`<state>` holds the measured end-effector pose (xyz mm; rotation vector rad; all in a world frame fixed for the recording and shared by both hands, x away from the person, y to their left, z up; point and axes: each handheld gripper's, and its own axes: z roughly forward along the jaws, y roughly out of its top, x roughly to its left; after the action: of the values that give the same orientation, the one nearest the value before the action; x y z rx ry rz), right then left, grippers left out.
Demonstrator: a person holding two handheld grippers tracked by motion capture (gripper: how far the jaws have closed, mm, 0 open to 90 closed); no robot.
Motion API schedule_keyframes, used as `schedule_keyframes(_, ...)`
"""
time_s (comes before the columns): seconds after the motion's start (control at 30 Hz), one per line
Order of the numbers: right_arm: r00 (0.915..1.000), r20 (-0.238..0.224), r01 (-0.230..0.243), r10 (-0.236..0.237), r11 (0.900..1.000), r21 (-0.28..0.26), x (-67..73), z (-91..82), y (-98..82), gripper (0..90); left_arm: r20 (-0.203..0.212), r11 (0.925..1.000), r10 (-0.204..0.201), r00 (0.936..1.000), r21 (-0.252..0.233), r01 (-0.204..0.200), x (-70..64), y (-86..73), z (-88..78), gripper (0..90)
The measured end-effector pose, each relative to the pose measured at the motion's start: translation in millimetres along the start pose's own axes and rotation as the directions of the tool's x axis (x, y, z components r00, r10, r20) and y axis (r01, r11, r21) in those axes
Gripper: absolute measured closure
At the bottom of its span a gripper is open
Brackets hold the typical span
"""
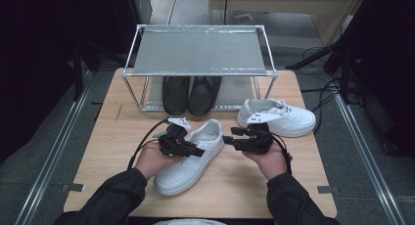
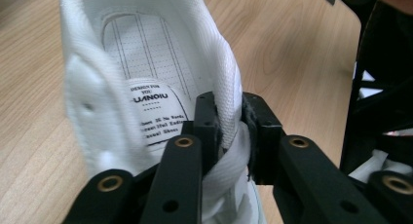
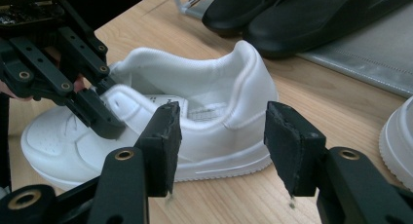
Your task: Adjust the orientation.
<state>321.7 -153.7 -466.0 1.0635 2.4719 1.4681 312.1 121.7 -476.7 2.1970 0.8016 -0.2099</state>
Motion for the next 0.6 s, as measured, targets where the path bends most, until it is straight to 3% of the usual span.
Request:
schedule_keyframes(0.07, 1.0, -0.002, 0.0, 0.0, 1.0, 0.007, 1.0, -0.9, -1.2, 48.8, -0.005, 0.9998, 0.02, 0.9998, -0.003, -0.02, -2.3, 0.7, -0.2, 77.9)
schedule_keyframes(0.2, 1.0, -0.004, 0.002, -0.002, 1.0, 0.006, 3.5, -5.2, -4.6, 48.8, -0.014, 0.9988, -0.005, 0.9999, -0.049, 0.005, -1.5, 2.4, -10.5, 75.1)
schedule_keyframes(0.37, 1.0, -0.003, 0.001, -0.001, 1.0, 0.007, 3.6, -7.5, -5.9, 48.8, -0.045, 0.9976, 0.006, 0.999, -0.069, -0.009, -7.3, 0.2, -26.4, 74.0)
schedule_keyframes(0.5, 1.0, -0.008, 0.002, -0.002, 1.0, 0.01, 3.6, -6.0, -5.4, 50.1, -0.064, 0.9941, 0.006, 0.9979, -0.108, -0.013, -14.9, -5.3, -43.5, 83.5)
schedule_keyframes(0.6, 0.9997, -0.023, 0.01, -0.009, 1.0, 0.018, 4.4, -3.6, -4.4, 58.3, -0.062, 0.9945, -0.017, 0.998, -0.104, 0.01, -19.6, -13.2, -48.5, 89.1)
